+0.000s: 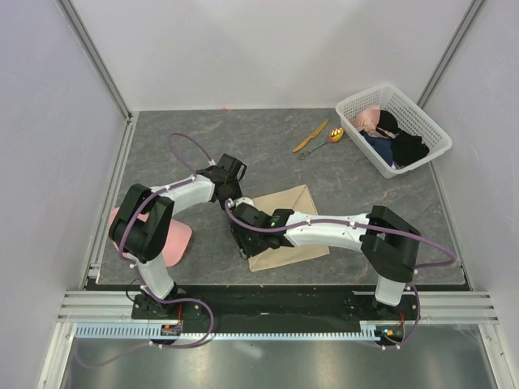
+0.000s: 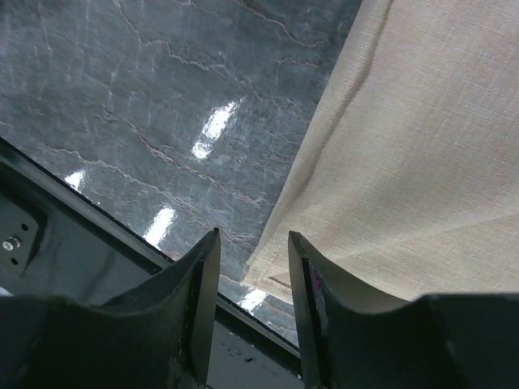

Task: Fold the napkin into a case and place the utensils inside
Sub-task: Pick up the upper triangle-folded napkin from the center of the board.

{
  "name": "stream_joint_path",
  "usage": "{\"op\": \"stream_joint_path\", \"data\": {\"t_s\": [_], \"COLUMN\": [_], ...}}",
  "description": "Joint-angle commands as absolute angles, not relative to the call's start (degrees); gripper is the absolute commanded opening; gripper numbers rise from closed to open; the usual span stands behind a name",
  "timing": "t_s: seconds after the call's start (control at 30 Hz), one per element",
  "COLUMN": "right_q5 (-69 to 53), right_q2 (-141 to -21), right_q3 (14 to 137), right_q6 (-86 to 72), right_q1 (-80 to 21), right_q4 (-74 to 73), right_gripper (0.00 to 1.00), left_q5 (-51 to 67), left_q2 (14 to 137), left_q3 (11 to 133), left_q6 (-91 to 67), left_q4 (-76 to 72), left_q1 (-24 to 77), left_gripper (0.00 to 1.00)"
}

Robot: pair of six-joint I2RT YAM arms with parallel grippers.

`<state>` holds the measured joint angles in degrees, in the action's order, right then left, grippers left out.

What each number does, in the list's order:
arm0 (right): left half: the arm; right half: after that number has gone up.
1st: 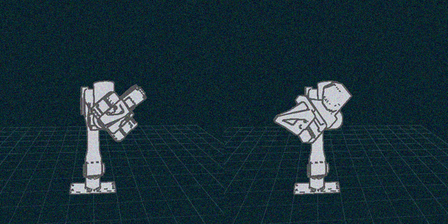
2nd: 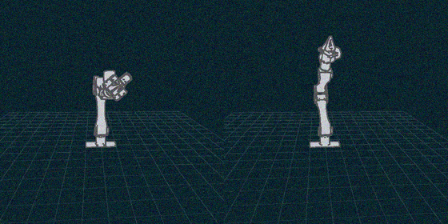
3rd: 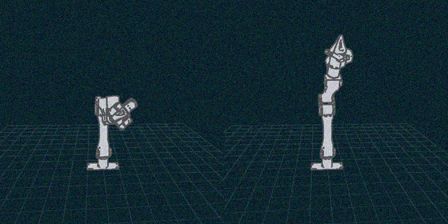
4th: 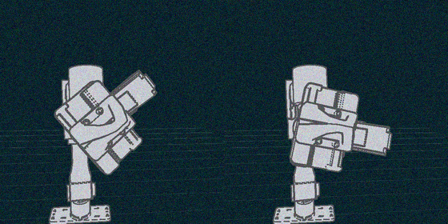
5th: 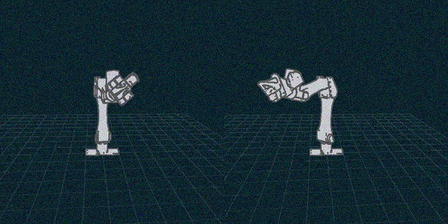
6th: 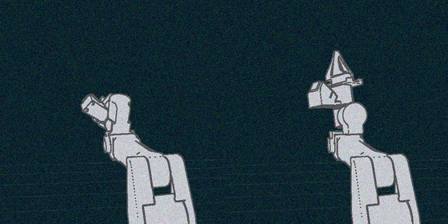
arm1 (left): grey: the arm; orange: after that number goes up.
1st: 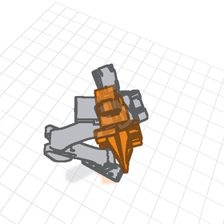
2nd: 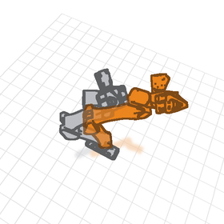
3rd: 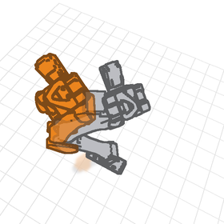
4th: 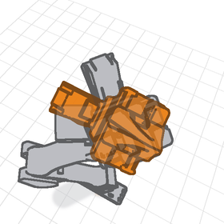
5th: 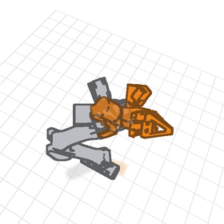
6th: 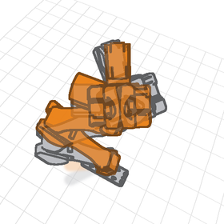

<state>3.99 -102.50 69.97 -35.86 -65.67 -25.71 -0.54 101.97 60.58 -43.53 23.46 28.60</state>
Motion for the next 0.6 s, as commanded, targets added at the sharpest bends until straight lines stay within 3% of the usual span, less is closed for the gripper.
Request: {"op": "stream_joint_path", "data": {"t_s": [0.0, 0.57], "right_q5": [8.7, 13.1], "right_q2": [-104.2, -107.9], "right_q3": [70.8, 70.8], "right_q6": [-36.8, -36.7], "right_q1": [-67.2, -70.5], "right_q4": [-24.9, -28.6], "right_gripper": [0.46, 0.46], "left_q5": [1.8, 2.2], "left_q2": [102.6, 103.2], "left_q3": [58.1, 57.7], "left_q6": [-47.4, -47.6], "left_q4": [28.2, 27.8], "left_q1": [29.2, 29.2], "left_gripper": [0.02, 0.02]}}
